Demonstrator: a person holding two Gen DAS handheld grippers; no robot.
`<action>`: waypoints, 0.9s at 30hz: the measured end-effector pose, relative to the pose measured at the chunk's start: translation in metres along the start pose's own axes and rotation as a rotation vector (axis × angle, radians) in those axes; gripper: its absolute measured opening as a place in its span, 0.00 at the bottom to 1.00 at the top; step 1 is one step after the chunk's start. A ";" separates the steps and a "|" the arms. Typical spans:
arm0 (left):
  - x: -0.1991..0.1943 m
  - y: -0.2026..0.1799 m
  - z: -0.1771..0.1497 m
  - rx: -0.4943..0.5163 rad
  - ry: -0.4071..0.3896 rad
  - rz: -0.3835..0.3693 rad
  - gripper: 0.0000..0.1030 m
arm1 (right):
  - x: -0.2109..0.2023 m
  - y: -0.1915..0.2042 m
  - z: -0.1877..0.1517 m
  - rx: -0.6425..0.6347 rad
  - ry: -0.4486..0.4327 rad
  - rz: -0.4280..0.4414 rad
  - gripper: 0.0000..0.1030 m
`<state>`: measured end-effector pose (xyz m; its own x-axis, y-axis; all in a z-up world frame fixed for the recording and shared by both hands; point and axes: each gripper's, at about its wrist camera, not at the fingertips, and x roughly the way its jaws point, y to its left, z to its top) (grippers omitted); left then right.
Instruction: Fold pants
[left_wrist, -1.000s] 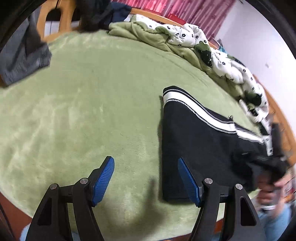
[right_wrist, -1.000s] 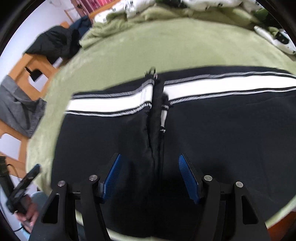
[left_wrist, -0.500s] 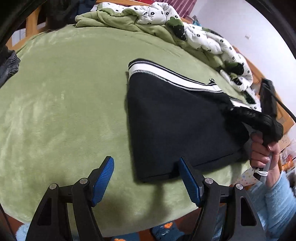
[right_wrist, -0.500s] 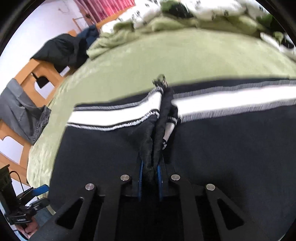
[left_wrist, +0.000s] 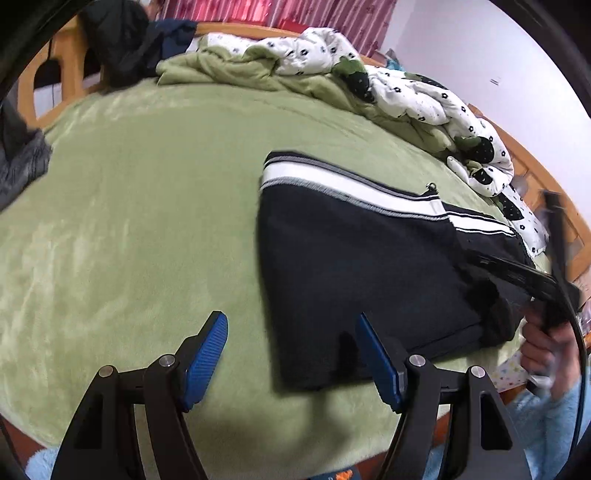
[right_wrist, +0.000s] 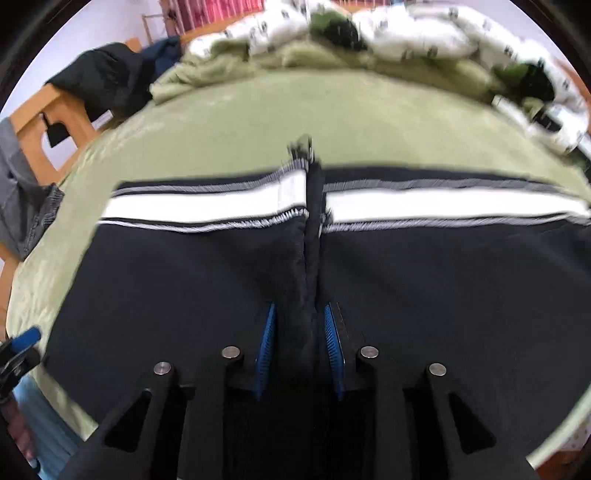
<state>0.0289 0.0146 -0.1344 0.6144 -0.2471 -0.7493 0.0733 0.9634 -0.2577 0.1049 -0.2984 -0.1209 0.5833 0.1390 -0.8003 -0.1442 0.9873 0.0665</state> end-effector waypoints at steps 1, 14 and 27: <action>0.001 -0.004 0.004 0.000 -0.009 -0.004 0.68 | -0.014 0.002 -0.006 -0.022 -0.033 -0.005 0.29; 0.021 -0.013 -0.010 -0.003 0.086 0.035 0.69 | -0.032 -0.003 -0.040 0.049 -0.001 -0.080 0.48; -0.083 0.008 0.089 0.035 -0.149 0.045 0.67 | -0.172 -0.097 0.009 0.174 -0.209 -0.249 0.69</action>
<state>0.0482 0.0516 -0.0203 0.7271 -0.1877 -0.6604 0.0687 0.9770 -0.2021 0.0258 -0.4172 0.0154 0.7365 -0.1122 -0.6670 0.1502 0.9887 -0.0005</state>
